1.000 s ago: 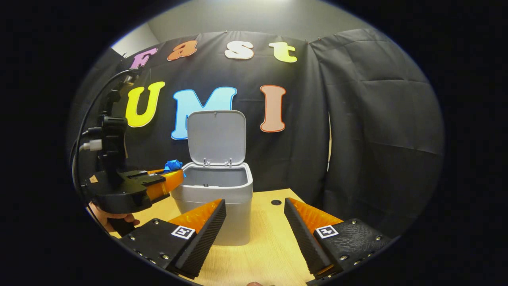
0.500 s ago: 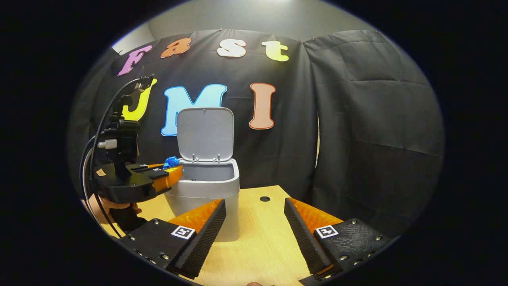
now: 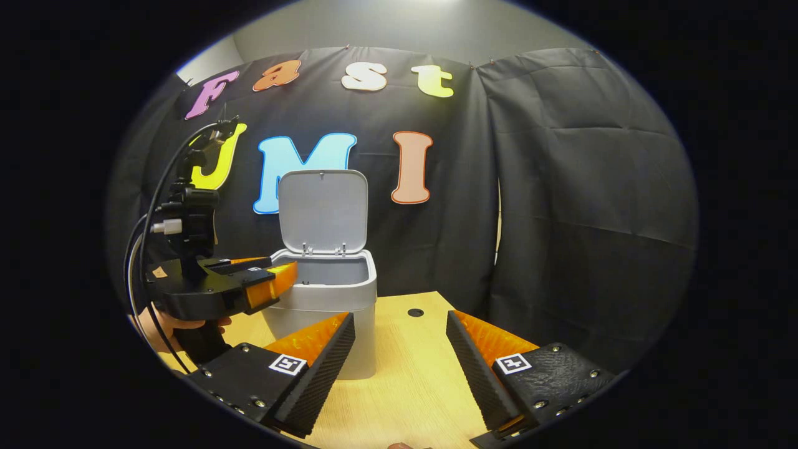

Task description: Press the lid of the desktop garbage bin to open it, pick up the crumpled paper on the desktop and throw it into the bin, then pick up the pop can on the desktop and drop it into the bin, and finally close the garbage bin lid.

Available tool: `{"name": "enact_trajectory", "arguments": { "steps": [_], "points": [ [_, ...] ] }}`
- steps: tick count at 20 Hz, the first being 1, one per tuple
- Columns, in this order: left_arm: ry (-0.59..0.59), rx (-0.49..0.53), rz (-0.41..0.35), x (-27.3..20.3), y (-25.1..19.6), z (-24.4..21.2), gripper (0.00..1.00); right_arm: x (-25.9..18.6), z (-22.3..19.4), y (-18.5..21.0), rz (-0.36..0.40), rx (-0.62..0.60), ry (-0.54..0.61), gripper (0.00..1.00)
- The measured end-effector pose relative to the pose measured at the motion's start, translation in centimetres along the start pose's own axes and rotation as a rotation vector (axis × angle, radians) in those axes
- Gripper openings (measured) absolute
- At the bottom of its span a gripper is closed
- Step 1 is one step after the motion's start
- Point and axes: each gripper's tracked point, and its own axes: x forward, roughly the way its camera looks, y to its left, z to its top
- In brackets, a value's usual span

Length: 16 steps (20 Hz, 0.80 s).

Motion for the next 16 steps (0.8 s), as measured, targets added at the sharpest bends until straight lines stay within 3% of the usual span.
{"name": "enact_trajectory", "arguments": {
  "steps": [2,5,16],
  "points": [
    [-0.003,-0.010,0.004,-0.6,0.0,0.2,0.87,0.0,0.1,0.4,0.010,-0.003,-0.003,0.95],
    [-0.011,-0.029,0.031,-1.7,0.6,0.4,0.96,-0.1,0.5,1.1,0.026,-0.006,-0.016,0.95],
    [-0.101,-0.042,0.132,-9.0,4.0,2.9,0.95,-1.0,1.3,5.6,0.160,-0.017,-0.050,0.95]
  ]
}}
